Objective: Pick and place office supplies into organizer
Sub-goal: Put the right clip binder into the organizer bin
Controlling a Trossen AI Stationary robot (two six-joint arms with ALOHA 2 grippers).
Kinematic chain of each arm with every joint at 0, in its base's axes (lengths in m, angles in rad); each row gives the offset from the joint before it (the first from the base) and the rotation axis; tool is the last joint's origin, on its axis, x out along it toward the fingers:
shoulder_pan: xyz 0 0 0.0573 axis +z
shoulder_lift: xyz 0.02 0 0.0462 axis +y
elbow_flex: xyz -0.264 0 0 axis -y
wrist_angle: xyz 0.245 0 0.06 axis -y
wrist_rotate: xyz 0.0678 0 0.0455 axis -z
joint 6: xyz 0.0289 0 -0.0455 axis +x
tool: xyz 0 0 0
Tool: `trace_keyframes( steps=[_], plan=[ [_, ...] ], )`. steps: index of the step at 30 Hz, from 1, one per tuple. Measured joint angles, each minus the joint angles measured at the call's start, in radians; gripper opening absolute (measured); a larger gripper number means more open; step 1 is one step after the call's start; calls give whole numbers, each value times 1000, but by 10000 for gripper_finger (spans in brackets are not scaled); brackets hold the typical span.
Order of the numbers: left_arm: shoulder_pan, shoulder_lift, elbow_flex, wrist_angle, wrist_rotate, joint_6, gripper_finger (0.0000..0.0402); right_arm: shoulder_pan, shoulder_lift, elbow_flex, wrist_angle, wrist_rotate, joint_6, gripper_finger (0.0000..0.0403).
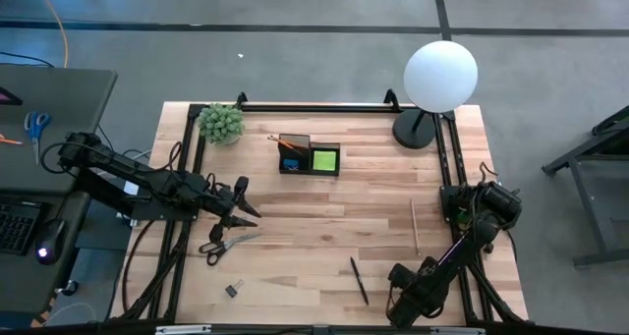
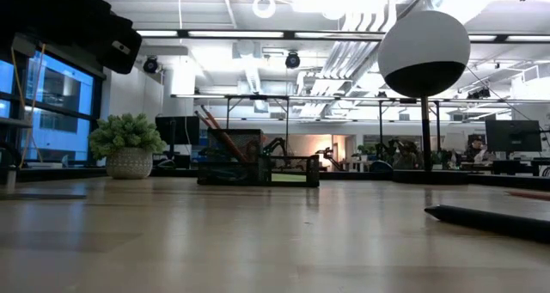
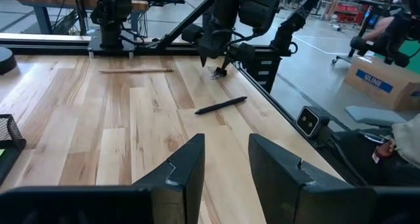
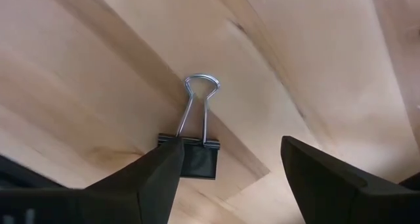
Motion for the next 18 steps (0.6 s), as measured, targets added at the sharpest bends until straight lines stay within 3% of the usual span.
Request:
trace_keyframes(
  steps=[18],
  plan=[
    [0,0,0,0,0,12,106,-63,10,42,17,-48,2,273]
  ],
)
